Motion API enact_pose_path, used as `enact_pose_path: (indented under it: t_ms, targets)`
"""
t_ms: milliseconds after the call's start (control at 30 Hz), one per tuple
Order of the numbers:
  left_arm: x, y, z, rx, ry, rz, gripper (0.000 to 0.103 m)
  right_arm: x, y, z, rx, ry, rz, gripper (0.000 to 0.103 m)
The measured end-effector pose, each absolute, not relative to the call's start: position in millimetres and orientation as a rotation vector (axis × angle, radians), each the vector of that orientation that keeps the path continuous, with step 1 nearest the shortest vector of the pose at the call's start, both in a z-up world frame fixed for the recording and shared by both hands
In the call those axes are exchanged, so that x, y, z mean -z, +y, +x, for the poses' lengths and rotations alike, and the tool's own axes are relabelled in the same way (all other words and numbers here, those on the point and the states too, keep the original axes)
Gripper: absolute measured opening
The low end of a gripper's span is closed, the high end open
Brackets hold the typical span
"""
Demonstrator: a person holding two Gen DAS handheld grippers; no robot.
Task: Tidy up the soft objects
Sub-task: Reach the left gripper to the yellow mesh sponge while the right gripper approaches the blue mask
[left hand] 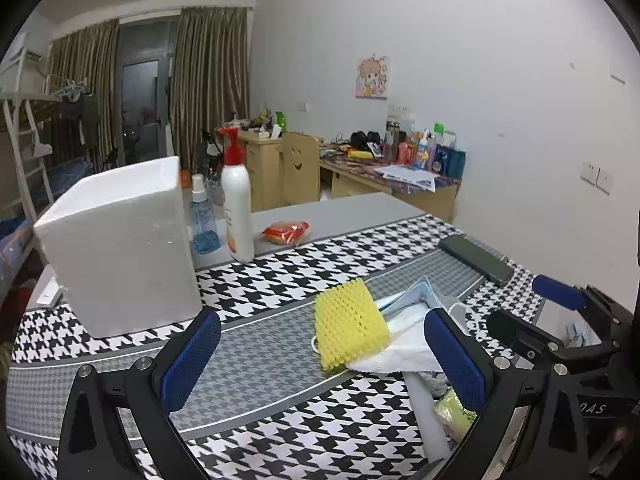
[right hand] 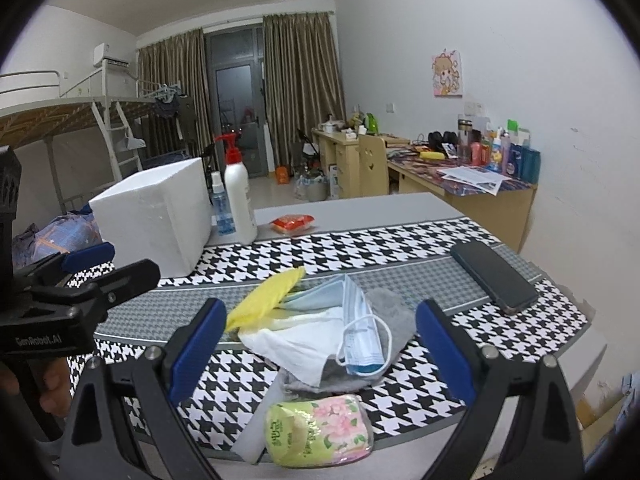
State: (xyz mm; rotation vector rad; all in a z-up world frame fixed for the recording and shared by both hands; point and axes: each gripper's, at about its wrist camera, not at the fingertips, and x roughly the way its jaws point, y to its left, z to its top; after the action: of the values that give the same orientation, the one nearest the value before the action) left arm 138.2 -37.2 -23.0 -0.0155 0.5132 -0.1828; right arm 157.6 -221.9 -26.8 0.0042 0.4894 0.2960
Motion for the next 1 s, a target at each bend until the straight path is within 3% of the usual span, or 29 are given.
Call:
enact_pose_path:
  t_ms: [633,1000]
  targets:
    - [62,-75,191,0.162,0.681,0.046,0.100,50,-252,206,-0.325,0.572,0.014,0.097]
    - [81,-85,211,0.153,0.731,0.084,0.078,58,-256,222,-0.346,0.607,0.015,0.097]
